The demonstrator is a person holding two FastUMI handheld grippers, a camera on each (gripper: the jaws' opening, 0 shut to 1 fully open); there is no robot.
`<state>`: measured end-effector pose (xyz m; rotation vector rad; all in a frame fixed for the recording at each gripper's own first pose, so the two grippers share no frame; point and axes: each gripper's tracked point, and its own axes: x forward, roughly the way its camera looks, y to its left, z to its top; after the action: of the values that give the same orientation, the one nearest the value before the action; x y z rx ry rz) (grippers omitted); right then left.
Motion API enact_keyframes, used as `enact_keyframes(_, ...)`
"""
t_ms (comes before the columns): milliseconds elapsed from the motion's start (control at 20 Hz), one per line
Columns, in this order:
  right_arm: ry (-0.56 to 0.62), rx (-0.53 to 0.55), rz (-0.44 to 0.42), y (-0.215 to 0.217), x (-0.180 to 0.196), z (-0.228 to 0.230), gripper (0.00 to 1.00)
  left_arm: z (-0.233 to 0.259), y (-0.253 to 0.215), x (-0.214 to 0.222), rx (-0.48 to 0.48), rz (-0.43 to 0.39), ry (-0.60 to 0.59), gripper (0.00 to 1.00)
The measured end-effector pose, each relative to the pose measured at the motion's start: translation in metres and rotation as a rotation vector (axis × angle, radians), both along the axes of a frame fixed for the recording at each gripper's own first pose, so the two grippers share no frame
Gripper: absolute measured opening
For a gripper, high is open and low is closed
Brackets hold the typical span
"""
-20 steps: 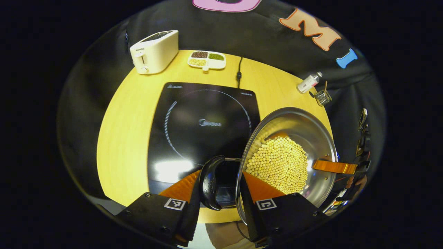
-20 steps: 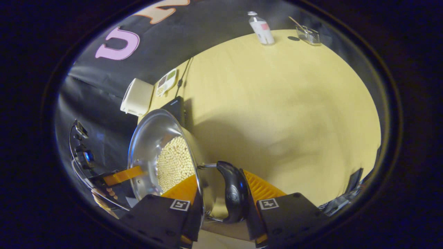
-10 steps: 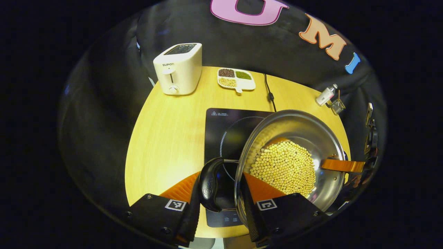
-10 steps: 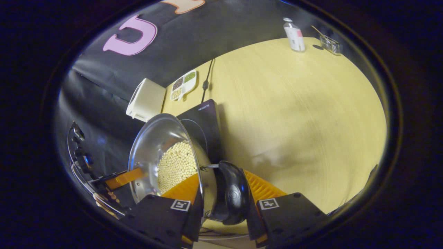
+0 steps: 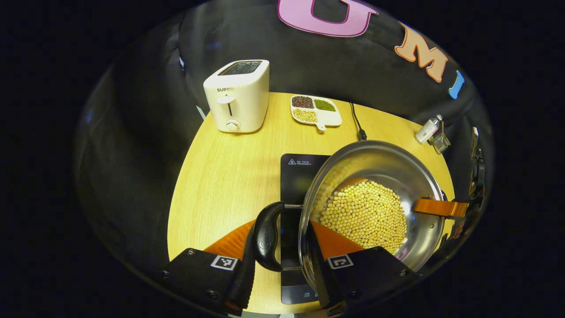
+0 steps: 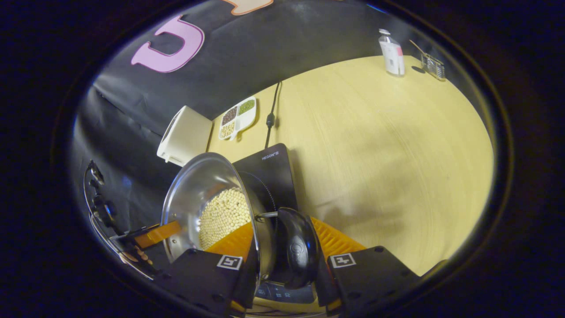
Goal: First push the handle of the pot to place it horizontally, then grasp the pot with both hands and set it on the induction cooktop.
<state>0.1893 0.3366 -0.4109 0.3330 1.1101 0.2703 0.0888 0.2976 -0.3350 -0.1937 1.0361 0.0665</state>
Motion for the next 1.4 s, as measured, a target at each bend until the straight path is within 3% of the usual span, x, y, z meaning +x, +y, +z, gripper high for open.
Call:
enact_keyframes(400, -0.013, -0.041, 0.040, -0.001, 0.004, -0.022, 0.51, -0.016, 0.000, -0.001, -0.040, 0.063, 0.020, 0.61)
enact_keyframes(750, -0.042, -0.035, 0.030, 0.000, 0.007, -0.020, 0.53, -0.017, 0.002, 0.001, -0.028, 0.044, -0.014, 0.63)
enact_keyframes(850, -0.040, -0.031, 0.027, 0.001, 0.006, -0.020, 0.58, -0.015, 0.003, 0.001, -0.027, 0.041, -0.020, 0.63)
enact_keyframes(900, -0.041, -0.032, 0.027, 0.001, 0.005, -0.020, 0.53, -0.016, 0.002, 0.001, -0.026, 0.038, -0.019, 0.65)
enact_keyframes(1000, -0.042, -0.035, 0.028, 0.001, 0.005, -0.021, 0.53, -0.016, 0.002, 0.001, -0.024, 0.035, -0.023, 0.65)
enact_keyframes(1050, -0.047, -0.035, 0.028, 0.001, 0.006, -0.021, 0.58, -0.016, 0.002, 0.001, -0.024, 0.038, -0.027, 0.65)
enact_keyframes(1100, -0.040, -0.025, 0.037, 0.003, 0.004, -0.020, 0.54, -0.016, 0.002, 0.001, -0.025, 0.046, -0.032, 0.64)
enact_keyframes(1250, -0.044, -0.015, 0.033, 0.001, -0.002, -0.014, 0.78, -0.019, 0.002, -0.005, -0.040, 0.092, -0.031, 0.71)
enact_keyframes(1350, -0.088, -0.032, 0.027, -0.009, -0.004, 0.000, 0.96, -0.012, 0.003, -0.012, -0.039, 0.111, -0.039, 1.00)
enact_keyframes(1400, -0.116, -0.048, 0.021, -0.014, -0.005, 0.004, 0.94, -0.014, -0.001, -0.010, -0.036, 0.110, -0.052, 0.98)
